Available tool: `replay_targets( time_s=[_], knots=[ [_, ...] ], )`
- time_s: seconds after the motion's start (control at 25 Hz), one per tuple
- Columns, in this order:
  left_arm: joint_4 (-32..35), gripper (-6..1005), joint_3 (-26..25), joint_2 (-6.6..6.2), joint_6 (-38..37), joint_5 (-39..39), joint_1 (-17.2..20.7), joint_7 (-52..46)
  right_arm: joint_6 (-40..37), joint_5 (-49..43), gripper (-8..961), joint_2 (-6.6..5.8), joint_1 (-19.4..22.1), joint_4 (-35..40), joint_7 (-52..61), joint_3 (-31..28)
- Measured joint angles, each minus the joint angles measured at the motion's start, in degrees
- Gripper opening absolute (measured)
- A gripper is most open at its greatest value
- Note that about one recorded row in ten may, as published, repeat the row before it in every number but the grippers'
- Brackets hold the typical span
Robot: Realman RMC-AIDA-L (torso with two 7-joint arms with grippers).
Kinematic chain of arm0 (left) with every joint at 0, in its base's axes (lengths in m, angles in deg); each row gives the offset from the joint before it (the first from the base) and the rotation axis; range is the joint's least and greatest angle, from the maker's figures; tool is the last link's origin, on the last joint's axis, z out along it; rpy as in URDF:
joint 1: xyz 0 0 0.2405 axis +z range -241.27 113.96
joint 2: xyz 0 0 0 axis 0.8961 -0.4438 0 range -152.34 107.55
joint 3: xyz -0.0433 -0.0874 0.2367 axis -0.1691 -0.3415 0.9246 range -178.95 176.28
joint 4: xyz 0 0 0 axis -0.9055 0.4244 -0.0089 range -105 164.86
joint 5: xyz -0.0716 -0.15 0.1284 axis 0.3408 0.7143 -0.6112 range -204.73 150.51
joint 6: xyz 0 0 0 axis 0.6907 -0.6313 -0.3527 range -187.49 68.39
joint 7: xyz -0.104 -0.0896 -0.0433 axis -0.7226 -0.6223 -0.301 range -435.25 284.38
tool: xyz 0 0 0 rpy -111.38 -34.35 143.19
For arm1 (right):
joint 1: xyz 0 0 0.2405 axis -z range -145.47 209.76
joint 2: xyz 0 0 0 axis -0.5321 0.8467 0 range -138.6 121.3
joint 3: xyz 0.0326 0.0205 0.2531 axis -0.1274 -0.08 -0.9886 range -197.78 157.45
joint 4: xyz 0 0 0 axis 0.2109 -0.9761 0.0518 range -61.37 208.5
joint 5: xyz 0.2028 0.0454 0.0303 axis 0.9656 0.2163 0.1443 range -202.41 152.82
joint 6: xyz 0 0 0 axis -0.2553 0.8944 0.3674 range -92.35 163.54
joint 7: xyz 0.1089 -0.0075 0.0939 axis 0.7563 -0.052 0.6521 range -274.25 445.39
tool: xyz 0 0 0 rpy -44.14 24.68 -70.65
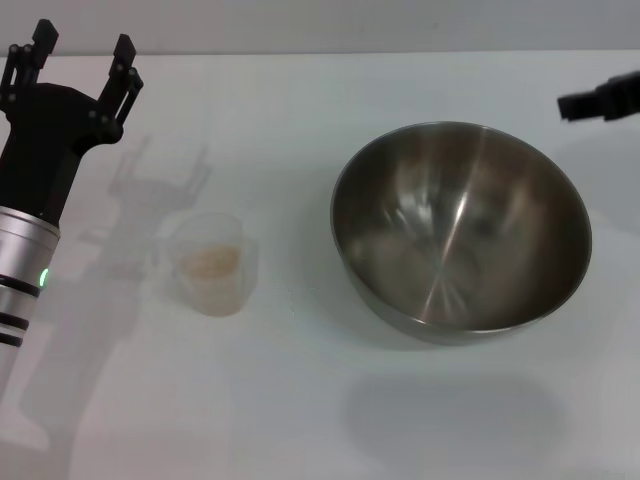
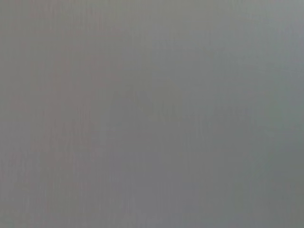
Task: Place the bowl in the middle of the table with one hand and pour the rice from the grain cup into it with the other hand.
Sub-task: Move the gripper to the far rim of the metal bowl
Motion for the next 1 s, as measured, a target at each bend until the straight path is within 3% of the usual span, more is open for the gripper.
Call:
replay_targets(
  time_s=[0.16,0.44,1.0],
  knots=[
    [-0.04,766,0.0,0.01,-0.66,0.0,0.0,0.0,3.15,-0.17,597,-0.09,-3.72,-6.82,-3.01,-1.04],
    [-0.01,765,0.0,0.02,-0.98,0.01,0.04,-0.04,3.39,-1.38,594,-0.31,-6.47,-14.1,-4.45,-1.12],
    [-0.03,762,-0.33,0.02,-1.21,-0.09,0.44,-0.09,-1.27,-1.76,588,0.05,-8.38,-25.15,-7.17,-0.75]
  ],
)
